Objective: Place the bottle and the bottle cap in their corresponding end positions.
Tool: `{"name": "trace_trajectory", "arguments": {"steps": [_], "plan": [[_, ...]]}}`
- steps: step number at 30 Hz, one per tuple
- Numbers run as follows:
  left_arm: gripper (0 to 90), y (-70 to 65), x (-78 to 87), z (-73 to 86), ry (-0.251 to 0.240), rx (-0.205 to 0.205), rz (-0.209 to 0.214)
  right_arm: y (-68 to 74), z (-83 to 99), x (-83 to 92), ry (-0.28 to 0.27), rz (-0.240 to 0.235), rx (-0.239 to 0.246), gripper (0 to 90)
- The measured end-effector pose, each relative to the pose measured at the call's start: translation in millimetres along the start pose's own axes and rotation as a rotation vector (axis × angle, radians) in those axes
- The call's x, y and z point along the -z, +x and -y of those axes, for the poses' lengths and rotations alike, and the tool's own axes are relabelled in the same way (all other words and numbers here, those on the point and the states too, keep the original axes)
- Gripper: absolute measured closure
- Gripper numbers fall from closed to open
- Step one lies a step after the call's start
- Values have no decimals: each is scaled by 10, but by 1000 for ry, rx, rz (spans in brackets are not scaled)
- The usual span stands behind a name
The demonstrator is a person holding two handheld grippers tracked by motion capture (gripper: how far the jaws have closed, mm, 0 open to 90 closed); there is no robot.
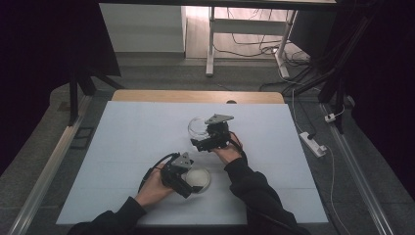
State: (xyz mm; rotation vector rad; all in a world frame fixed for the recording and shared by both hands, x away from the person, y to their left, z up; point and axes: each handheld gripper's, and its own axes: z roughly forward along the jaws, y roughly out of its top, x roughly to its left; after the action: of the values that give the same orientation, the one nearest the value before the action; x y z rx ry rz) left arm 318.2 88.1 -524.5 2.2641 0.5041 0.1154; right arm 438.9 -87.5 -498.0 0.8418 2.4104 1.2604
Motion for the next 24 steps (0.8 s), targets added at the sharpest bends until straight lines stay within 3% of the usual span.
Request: {"name": "trace_trajectory", "arguments": {"steps": [10,24], "plan": [[0,7,135,33,-27,30,-25,33,57,132,36,-12,19,0],[0,6,348,106,-68,66,-29,128,119,349,8,-32,4,0]]}}
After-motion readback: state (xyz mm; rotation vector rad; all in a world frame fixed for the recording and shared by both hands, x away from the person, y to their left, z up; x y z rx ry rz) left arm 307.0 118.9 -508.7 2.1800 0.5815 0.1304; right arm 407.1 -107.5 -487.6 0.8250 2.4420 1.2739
